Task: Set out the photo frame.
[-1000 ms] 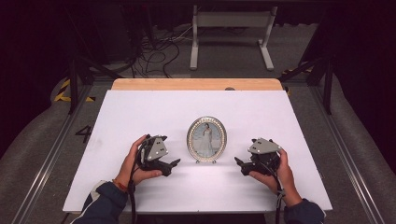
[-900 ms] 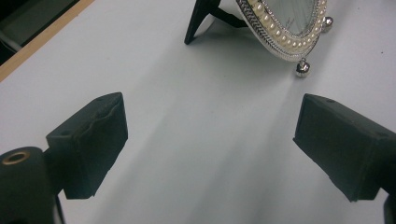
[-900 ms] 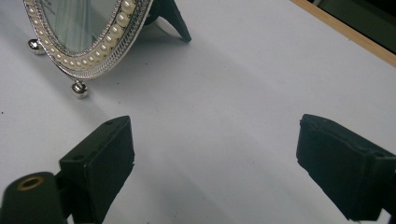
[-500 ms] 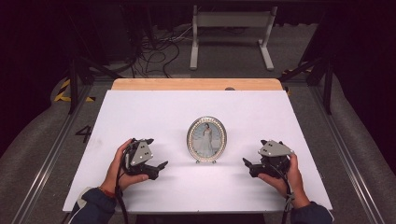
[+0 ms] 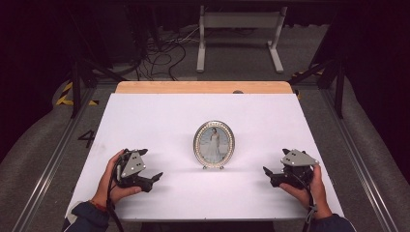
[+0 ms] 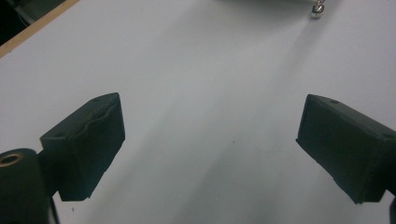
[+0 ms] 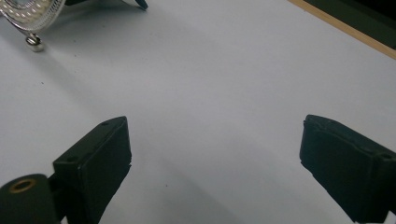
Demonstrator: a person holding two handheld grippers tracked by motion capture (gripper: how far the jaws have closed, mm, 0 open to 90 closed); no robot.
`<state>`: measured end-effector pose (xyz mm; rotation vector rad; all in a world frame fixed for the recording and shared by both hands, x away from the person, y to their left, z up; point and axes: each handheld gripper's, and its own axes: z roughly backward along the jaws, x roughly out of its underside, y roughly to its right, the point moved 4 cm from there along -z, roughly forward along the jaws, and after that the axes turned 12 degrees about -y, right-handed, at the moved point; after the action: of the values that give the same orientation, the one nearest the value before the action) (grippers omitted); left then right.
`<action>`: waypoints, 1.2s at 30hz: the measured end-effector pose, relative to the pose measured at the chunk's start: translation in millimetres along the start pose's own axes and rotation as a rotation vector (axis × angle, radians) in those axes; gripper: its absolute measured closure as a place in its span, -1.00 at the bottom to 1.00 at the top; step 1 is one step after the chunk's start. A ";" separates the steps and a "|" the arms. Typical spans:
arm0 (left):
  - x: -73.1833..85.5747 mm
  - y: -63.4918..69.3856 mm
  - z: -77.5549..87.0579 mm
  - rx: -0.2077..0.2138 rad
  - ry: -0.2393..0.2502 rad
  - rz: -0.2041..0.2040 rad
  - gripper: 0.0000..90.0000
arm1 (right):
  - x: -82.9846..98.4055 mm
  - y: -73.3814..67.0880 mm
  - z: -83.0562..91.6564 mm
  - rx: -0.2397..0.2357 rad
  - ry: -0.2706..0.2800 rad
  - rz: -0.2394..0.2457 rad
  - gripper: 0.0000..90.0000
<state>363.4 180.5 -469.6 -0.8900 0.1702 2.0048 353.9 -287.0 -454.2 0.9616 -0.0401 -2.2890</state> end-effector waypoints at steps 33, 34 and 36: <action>52.8 -12.5 28.3 0.019 0.040 0.199 -0.86 | 17.5 3.7 0.3 0.011 0.041 -0.077 -0.80; 52.3 -12.3 28.3 0.019 0.040 0.199 -0.86 | 17.6 4.1 0.0 0.009 0.044 -0.080 -0.80; 52.1 -11.9 28.3 0.016 0.041 0.197 -0.86 | 18.0 4.4 -0.2 0.007 0.046 -0.083 -0.80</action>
<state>340.9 235.7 -480.2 -0.9348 0.3073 2.1638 347.1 -300.8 -464.5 1.0369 0.0110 -2.3429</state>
